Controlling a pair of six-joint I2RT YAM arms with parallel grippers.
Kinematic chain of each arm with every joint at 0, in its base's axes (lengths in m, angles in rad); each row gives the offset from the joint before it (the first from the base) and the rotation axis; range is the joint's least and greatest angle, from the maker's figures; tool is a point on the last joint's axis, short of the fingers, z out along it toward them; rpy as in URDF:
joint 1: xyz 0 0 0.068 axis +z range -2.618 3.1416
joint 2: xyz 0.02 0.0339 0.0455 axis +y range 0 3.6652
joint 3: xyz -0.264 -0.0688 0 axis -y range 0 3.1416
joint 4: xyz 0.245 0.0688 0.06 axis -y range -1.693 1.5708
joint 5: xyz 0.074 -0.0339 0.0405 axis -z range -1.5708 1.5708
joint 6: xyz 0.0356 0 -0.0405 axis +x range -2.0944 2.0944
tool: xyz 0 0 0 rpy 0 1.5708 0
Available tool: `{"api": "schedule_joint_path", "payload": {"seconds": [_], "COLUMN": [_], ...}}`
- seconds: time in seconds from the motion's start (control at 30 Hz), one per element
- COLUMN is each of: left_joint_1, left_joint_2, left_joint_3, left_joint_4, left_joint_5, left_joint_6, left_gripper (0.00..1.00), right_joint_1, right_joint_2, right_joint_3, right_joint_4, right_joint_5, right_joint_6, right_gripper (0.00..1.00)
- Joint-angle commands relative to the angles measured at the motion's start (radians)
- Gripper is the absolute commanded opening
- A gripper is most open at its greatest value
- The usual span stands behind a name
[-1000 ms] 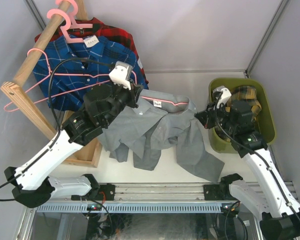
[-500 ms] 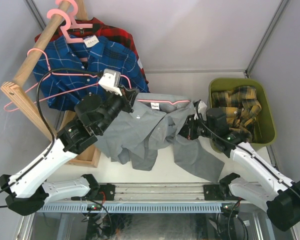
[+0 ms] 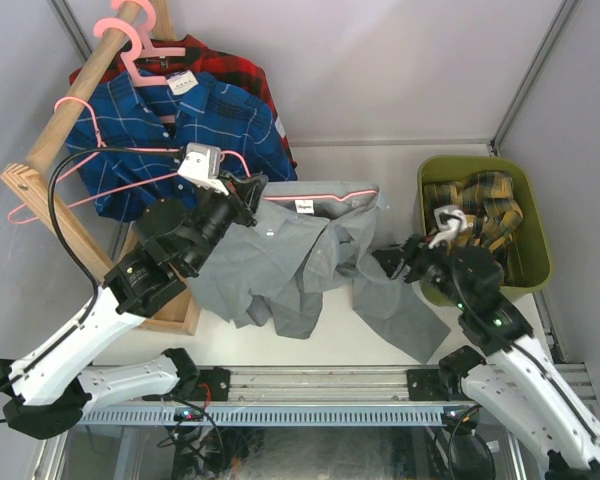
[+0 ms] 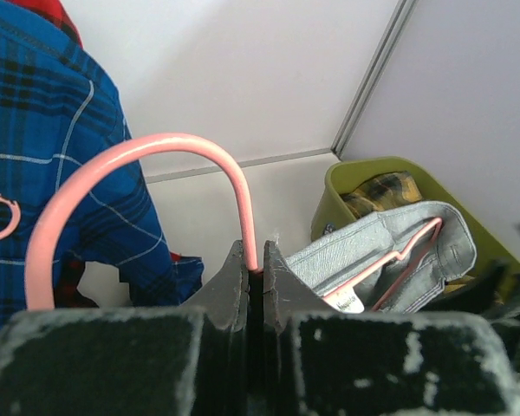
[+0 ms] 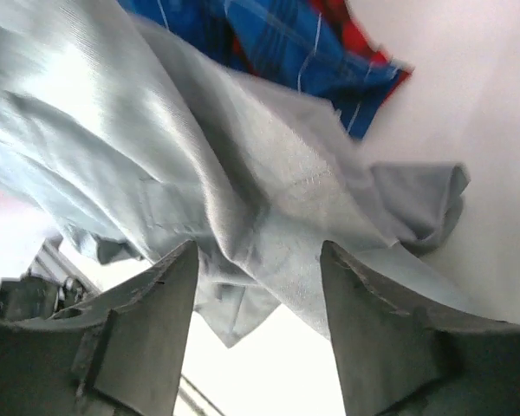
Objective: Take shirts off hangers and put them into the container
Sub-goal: Remove the shirt from the hanger.
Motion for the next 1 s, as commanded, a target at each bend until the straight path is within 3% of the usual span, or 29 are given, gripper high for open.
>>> {"api": "schedule_joint_path", "payload": {"seconds": [0.0,0.13,0.43,0.5,0.6,0.77,0.9,0.97], "left_joint_1": [0.005,0.005,0.005,0.005,0.005,0.005,0.005,0.004], "left_joint_2": [-0.024,-0.005,0.042,0.041,0.040,0.038,0.035,0.032], "left_joint_3": [-0.024,-0.018,0.031,0.033,0.037,0.036,0.035,0.033], "left_joint_4": [0.042,0.027,-0.013,-0.013,-0.017,-0.016,-0.010,-0.009], "left_joint_5": [-0.028,-0.003,0.062,0.063,0.062,0.063,0.069,0.067], "left_joint_6": [0.027,0.043,0.069,0.066,0.065,0.060,0.055,0.054], "left_gripper": [0.00,0.00,0.00,0.00,0.00,0.00,0.00,0.00], "right_joint_1": [-0.025,-0.030,-0.039,-0.041,-0.042,-0.049,-0.060,-0.069], "right_joint_2": [-0.146,-0.125,0.112,0.160,0.197,0.228,0.233,0.226], "right_joint_3": [0.098,0.204,0.423,0.435,0.431,0.416,0.401,0.382], "right_joint_4": [-0.068,-0.107,-0.159,-0.170,-0.201,-0.217,-0.254,-0.252], "right_joint_5": [0.133,0.102,0.134,0.135,0.173,0.139,0.192,0.190], "right_joint_6": [0.015,0.080,0.112,0.111,0.147,0.137,0.134,0.136], "right_gripper": [0.61,0.64,0.64,0.58,0.40,0.29,0.01,0.00]}}
